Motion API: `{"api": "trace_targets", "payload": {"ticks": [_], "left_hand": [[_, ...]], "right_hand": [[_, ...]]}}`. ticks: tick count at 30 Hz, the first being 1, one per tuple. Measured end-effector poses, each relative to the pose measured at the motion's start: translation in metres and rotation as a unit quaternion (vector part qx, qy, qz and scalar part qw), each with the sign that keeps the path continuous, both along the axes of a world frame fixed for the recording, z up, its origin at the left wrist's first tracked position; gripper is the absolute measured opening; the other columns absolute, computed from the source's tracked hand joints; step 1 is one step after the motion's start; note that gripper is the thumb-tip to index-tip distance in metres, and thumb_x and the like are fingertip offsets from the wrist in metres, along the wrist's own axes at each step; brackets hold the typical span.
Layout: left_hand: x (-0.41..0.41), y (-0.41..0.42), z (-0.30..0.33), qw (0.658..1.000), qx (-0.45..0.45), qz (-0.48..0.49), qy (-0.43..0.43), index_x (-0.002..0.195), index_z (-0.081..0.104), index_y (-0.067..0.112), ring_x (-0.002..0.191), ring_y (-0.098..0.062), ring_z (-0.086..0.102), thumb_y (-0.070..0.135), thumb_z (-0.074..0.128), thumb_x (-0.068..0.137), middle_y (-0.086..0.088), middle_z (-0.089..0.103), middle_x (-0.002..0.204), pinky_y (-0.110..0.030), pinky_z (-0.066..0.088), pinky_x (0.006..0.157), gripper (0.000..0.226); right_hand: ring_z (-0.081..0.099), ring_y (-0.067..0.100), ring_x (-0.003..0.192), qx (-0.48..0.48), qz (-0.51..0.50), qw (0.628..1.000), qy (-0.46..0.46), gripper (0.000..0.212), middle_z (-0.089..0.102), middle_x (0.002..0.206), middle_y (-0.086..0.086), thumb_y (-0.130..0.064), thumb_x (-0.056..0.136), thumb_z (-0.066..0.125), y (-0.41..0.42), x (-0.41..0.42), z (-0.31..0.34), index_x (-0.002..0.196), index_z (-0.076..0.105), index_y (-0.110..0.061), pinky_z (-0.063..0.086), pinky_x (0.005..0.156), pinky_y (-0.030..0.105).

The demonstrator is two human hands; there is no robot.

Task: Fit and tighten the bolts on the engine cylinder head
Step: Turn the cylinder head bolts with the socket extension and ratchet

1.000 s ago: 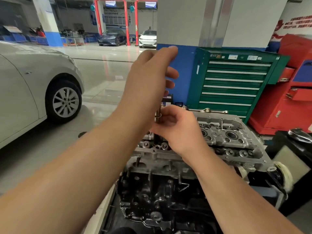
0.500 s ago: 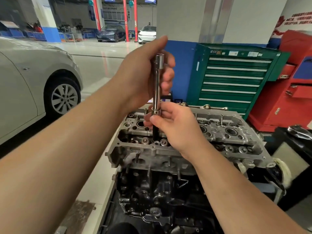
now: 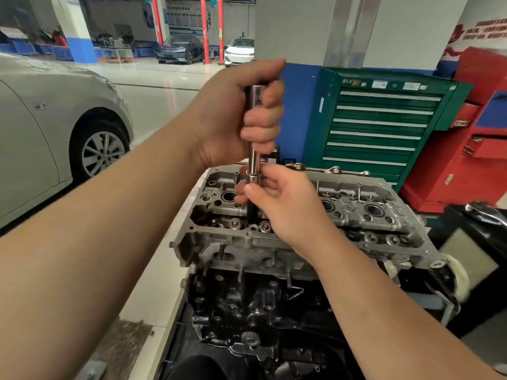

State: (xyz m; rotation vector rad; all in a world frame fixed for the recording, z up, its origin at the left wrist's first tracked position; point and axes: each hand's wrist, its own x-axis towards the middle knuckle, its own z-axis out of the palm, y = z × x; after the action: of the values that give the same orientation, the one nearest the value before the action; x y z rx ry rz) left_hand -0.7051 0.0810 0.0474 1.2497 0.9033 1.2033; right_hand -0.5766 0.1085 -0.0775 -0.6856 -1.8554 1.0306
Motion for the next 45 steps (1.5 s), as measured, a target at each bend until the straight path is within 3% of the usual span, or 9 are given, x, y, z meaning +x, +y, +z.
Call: {"api": "trace_targets", "payload": {"ticks": [4,11,18,24,29,34,37,40,45], "left_hand": [[0.018,-0.011,-0.01,0.95,0.103,0.279,0.101,0.088,0.067,0.014,0.061,-0.019,0.062,0.042,0.064,0.098,-0.003,0.069,0.068,-0.036,0.053,0.069,0.031],[0.053,-0.02,-0.02,0.926,0.135,0.349,0.054,0.073,0.05,0.017,0.055,-0.018,0.033,0.038,0.066,0.094,-0.002,0.043,0.067,-0.037,0.031,0.059,0.033],[0.002,-0.003,0.001,0.999,0.017,-0.021,0.02,0.055,0.045,0.021,0.043,-0.016,0.014,0.048,0.045,0.102,0.003,0.022,0.046,-0.03,0.015,0.051,0.055],[0.038,-0.017,-0.023,0.933,0.131,0.334,0.018,0.095,0.064,0.015,0.062,-0.017,0.06,0.045,0.062,0.096,0.0,0.068,0.073,-0.035,0.05,0.064,0.03],[0.05,-0.014,-0.027,0.93,0.138,0.337,0.051,0.069,0.05,0.018,0.05,-0.017,0.035,0.046,0.059,0.099,0.003,0.044,0.059,-0.031,0.03,0.053,0.042],[0.003,0.0,-0.002,0.999,0.013,-0.034,0.019,0.057,0.042,0.022,0.044,-0.016,0.01,0.045,0.047,0.099,0.004,0.018,0.049,-0.035,0.01,0.054,0.049],[0.008,-0.002,-0.006,0.997,0.026,0.07,0.013,0.074,0.056,0.016,0.049,-0.021,0.038,0.045,0.05,0.104,-0.005,0.044,0.055,-0.033,0.034,0.059,0.042],[0.031,-0.013,-0.022,0.962,0.112,0.242,0.065,0.093,0.065,0.015,0.065,-0.019,0.058,0.049,0.066,0.091,-0.004,0.067,0.073,-0.038,0.049,0.068,0.034],[0.04,-0.012,-0.031,0.949,0.139,0.281,0.018,0.064,0.051,0.02,0.048,-0.018,0.029,0.045,0.066,0.091,0.004,0.036,0.055,-0.032,0.028,0.051,0.04]], "right_hand": [[0.075,0.012,0.087,-0.013,-0.048,0.999,0.005,0.022,0.078,0.092,-0.008,-0.027,0.083,0.08,0.004,-0.005,-0.003,0.102,0.071,-0.03,0.059,0.089,0.044],[0.047,0.001,0.055,0.014,-0.075,0.997,-0.018,0.016,0.059,0.062,-0.02,-0.048,0.061,0.061,0.004,-0.012,0.001,0.07,0.057,-0.037,0.041,0.052,0.017],[0.074,0.016,0.103,-0.048,0.06,0.997,0.028,0.024,0.078,0.108,-0.004,-0.015,0.09,0.067,0.002,0.003,-0.001,0.111,0.074,-0.026,0.056,0.099,0.043],[0.06,0.0,0.062,0.003,-0.086,0.996,0.012,0.023,0.068,0.07,-0.019,-0.044,0.066,0.077,-0.001,-0.005,0.002,0.079,0.062,-0.033,0.052,0.062,0.021],[0.058,-0.003,0.061,0.03,-0.087,0.995,-0.026,0.013,0.065,0.067,-0.024,-0.055,0.064,0.057,-0.005,-0.004,0.006,0.073,0.063,-0.047,0.045,0.056,0.015],[0.075,0.013,0.101,-0.028,0.041,0.999,0.005,0.019,0.078,0.106,-0.006,-0.019,0.093,0.065,-0.002,0.002,0.001,0.11,0.07,-0.028,0.058,0.097,0.038],[0.077,0.013,0.09,-0.043,0.017,0.999,0.017,0.019,0.079,0.098,-0.005,-0.01,0.093,0.07,0.0,0.001,0.002,0.107,0.07,-0.023,0.059,0.091,0.041],[0.067,-0.005,0.07,0.018,-0.09,0.996,-0.019,0.021,0.071,0.078,-0.025,-0.035,0.078,0.082,-0.002,-0.004,0.001,0.086,0.063,-0.034,0.051,0.068,0.016],[0.06,0.001,0.066,0.036,-0.105,0.993,-0.047,0.032,0.067,0.077,-0.021,-0.059,0.067,0.059,-0.006,-0.008,0.003,0.086,0.06,-0.034,0.047,0.061,0.026]]}}
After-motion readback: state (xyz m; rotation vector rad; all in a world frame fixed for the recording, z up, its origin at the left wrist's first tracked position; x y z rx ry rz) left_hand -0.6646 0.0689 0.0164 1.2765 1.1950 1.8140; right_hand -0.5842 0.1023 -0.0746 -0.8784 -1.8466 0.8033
